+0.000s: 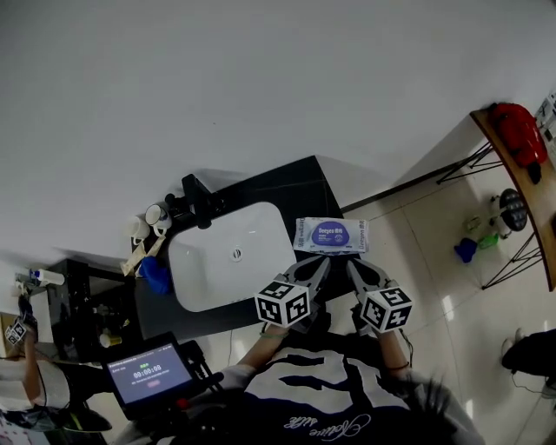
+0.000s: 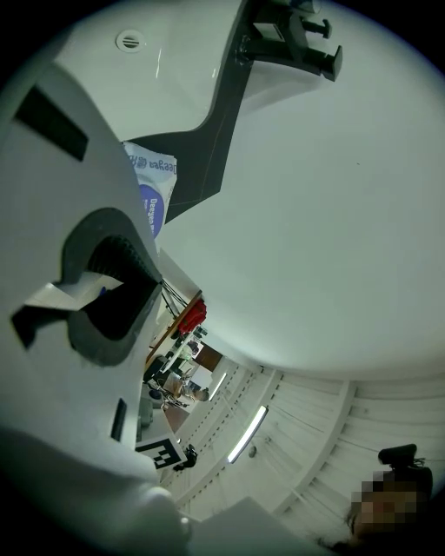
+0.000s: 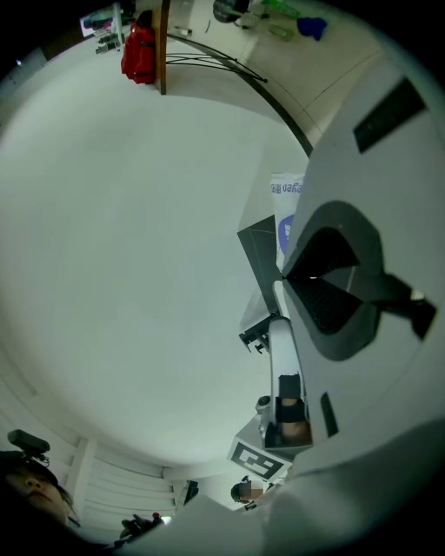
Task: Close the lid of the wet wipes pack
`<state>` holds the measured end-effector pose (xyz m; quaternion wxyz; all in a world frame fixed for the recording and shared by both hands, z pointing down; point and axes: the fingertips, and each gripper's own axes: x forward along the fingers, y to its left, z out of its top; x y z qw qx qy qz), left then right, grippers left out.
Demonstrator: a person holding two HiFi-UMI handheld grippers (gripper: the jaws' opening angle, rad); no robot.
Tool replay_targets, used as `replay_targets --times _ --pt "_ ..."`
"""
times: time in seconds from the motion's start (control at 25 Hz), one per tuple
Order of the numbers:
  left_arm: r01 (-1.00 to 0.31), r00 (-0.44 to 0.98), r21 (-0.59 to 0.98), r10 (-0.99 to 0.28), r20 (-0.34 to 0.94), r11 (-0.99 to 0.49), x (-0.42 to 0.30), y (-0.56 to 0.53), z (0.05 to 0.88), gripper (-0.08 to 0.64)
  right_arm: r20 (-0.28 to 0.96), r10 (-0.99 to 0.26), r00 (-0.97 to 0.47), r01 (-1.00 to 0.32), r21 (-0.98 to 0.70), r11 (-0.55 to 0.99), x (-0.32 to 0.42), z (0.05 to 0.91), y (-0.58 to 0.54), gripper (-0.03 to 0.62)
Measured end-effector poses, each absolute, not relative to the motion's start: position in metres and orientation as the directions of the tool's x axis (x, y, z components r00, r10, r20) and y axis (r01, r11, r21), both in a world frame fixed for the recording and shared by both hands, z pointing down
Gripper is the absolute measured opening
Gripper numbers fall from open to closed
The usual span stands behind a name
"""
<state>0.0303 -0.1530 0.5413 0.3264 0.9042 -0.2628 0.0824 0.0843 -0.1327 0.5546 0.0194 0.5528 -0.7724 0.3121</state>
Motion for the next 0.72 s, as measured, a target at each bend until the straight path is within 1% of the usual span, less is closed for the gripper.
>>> replay_targets --times 0.24,0.44,0.6,0.72 --pt "-0.553 0.831 0.527 -0.465 0.304 -0.645 0.047 -0.11 0.53 0.0 0.325 -0.862 -0.389 -0.862 -0.459 0.216 0.099 0.537 -0.088 -0.002" --pt "-0.585 0.803 0.54 -0.525 0.281 -0.606 0.065 -0.043 0.526 0.0 0.278 -0.869 -0.409 -0.852 -0.457 0.255 0.115 0.522 -0.024 -0.002" --pt "-0.586 0.807 0.521 -0.508 0.302 -0.621 0.077 0.02 0.529 0.0 0.241 -0.861 -0.448 -0.83 -0.469 0.301 0.118 0.516 0.025 -0.002" --pt "-0.588 0.807 0.502 -0.498 0.317 -0.634 0.08 0.063 0.529 0.0 0.237 -0.847 -0.475 -0.815 -0.483 0.321 0.112 0.52 0.056 -0.002"
